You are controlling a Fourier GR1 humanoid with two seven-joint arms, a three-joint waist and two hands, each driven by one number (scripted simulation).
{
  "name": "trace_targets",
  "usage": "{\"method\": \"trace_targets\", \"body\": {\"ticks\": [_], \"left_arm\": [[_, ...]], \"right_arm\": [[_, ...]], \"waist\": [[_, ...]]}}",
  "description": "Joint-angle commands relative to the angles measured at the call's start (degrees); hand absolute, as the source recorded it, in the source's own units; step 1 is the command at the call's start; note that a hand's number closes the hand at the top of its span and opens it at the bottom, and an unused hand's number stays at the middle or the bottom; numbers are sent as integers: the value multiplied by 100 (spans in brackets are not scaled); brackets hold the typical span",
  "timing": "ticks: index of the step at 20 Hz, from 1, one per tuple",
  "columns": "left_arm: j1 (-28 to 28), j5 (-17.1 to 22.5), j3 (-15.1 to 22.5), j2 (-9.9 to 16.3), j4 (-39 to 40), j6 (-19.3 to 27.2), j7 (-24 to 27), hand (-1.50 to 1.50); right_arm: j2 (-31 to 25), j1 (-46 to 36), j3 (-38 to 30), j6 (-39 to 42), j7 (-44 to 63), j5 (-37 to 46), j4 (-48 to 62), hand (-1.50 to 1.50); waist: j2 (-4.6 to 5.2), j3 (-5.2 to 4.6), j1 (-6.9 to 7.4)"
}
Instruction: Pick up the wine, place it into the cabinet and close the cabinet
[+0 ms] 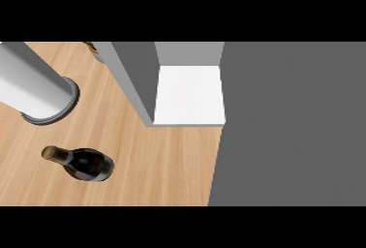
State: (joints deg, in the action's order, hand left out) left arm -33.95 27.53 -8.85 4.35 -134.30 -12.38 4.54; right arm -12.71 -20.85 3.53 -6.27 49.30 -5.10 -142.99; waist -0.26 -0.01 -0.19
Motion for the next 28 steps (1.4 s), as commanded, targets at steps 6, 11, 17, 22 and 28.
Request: {"method": "trace_targets", "body": {"ticks": [6, 11, 17, 22, 28], "left_arm": [[284, -277, -148, -180, 40, 19, 61, -150], [566, -592, -171, -254, 725, -22, 195, -150], [1292, -845, -407, -145, 1952, -79, 585, -150], [893, -1090, -389, -390, 2480, -375, 1283, -150], [814, -1159, -572, -221, 2989, -762, 1700, -150]], "right_arm": [[-54, -368, -129, -101, 744, -312, -765, -150], [-153, -502, -323, -68, 950, -466, -810, -150], [-205, -1291, -500, -336, 1299, -519, -581, -150], [-263, -1049, -635, -211, 1359, -639, -743, -150], [-131, -1038, -282, -326, 1256, -286, -668, -150]], "waist": [[4, 0, 21], [10, 1, -7], [10, -6, -52], [6, -2, -15], [8, -1, 18]]}}
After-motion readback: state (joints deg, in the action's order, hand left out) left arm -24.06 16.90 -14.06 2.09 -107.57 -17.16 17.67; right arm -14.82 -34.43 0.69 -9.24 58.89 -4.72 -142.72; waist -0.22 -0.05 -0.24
